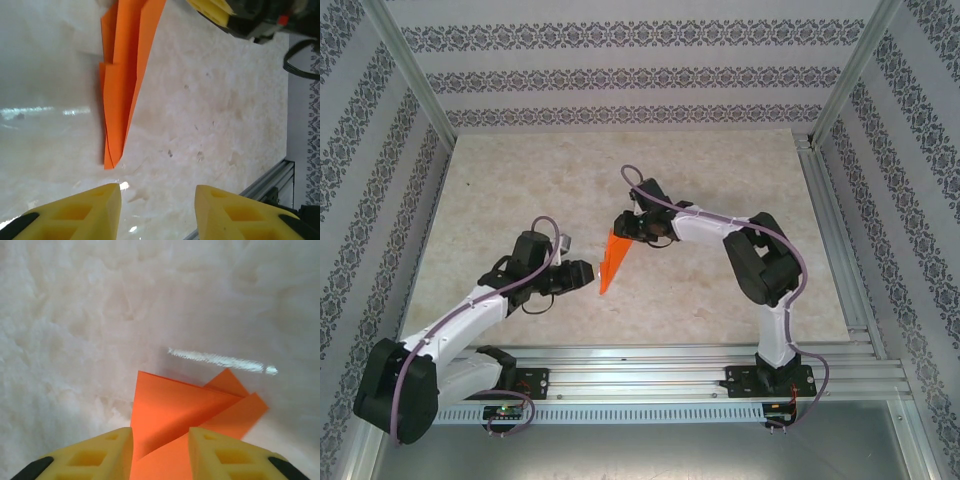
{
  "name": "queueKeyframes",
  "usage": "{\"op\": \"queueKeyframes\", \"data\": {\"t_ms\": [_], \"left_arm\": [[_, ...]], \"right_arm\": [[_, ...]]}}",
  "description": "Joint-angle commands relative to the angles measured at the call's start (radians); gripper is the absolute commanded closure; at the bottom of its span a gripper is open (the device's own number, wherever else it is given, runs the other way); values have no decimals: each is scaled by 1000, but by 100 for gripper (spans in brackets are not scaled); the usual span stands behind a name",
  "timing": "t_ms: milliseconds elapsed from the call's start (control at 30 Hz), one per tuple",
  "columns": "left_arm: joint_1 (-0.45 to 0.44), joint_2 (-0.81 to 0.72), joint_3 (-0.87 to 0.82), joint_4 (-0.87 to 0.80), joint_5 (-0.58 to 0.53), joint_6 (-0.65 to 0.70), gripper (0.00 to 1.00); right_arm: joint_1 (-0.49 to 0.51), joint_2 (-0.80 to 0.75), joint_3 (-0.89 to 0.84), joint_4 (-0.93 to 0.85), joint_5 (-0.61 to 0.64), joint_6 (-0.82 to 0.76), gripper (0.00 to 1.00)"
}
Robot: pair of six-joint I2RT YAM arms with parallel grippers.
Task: Fold a paper plane with a square sheet of paper (fold left side to right side)
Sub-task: Pick up the paper plane.
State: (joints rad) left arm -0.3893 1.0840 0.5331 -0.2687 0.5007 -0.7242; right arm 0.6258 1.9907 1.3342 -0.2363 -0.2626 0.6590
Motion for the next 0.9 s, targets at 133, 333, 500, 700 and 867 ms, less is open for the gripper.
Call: {"op": "queueKeyframes", "data": {"t_ms": [133, 333, 500, 700, 867], "left_arm": [[20, 197, 54, 22, 2, 50, 55], [20, 364, 158, 29, -37, 123, 54], [20, 486, 200, 97, -9, 123, 63], [21, 579, 243, 138, 35, 129, 68], [16, 603, 254, 162, 55, 127, 78]], "right_arm": [[-35, -198, -137, -37, 85, -85, 62], [-71, -273, -254, -25, 77, -116, 62], [-92, -299, -318, -3, 60, -110, 62], [-100, -314, -352, 9, 54, -101, 63], [-106, -315, -364, 10, 57, -99, 63]]}}
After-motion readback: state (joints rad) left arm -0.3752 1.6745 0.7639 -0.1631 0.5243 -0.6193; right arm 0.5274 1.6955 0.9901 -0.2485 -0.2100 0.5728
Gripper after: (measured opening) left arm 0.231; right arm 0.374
